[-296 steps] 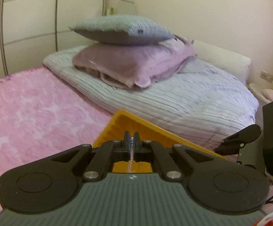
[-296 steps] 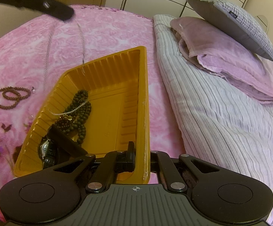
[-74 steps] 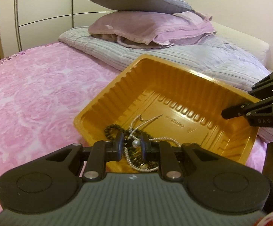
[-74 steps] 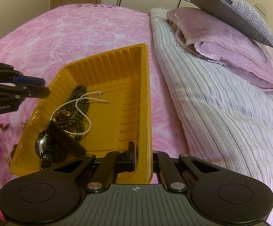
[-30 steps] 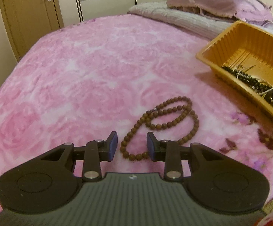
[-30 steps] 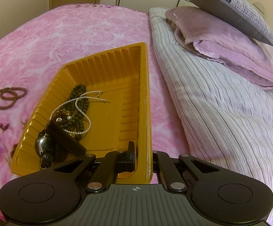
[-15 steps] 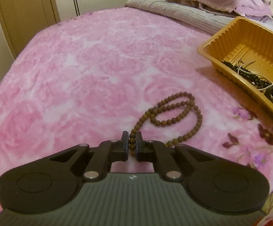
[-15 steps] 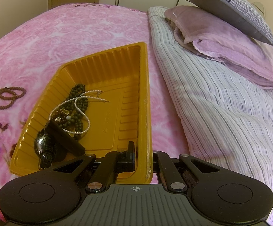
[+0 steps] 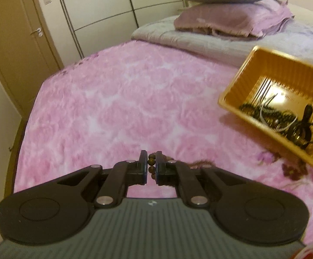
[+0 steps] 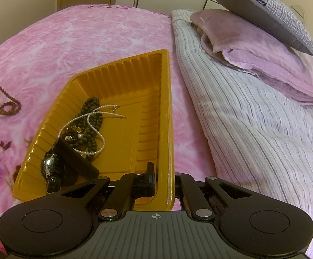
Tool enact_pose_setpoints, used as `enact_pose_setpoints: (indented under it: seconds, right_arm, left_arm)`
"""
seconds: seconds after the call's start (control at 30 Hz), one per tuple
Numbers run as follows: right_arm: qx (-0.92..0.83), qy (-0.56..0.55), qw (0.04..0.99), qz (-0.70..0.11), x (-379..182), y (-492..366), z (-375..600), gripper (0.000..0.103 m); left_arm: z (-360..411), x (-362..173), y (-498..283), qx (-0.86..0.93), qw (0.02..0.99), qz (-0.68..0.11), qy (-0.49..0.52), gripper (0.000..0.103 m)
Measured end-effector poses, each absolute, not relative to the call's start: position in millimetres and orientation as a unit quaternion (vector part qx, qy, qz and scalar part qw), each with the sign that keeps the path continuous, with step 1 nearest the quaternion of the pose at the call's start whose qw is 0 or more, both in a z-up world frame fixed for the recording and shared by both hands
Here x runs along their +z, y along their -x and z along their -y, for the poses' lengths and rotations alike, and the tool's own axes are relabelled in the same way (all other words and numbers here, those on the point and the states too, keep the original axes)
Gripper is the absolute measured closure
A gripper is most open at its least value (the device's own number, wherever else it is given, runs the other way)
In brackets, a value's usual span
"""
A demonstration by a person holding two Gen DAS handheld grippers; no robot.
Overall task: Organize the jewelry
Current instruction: 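Lift the brown bead necklace over the orange tray with the left tool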
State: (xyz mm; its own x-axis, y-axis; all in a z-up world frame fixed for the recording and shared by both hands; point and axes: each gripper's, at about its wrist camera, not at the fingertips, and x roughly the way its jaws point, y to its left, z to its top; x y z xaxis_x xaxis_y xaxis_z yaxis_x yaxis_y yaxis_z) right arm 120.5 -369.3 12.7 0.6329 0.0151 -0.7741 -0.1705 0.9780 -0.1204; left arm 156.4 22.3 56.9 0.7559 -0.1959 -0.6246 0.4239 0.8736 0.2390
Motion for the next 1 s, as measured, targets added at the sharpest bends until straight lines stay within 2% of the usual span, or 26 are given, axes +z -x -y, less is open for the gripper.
enact_pose_setpoints:
  seconds: [0.4, 1.0]
  right_arm:
    - [0.053, 0.091, 0.899, -0.425, 13, -121, 369, 0.099]
    - [0.056, 0.092, 0.901, -0.421, 16, -121, 367, 0.099]
  left_arm:
    - [-10, 113, -155, -0.188, 0.912, -0.266, -0.249, 0.097]
    - [0, 143, -165, -0.210, 0.911, -0.260, -0.242, 0.097]
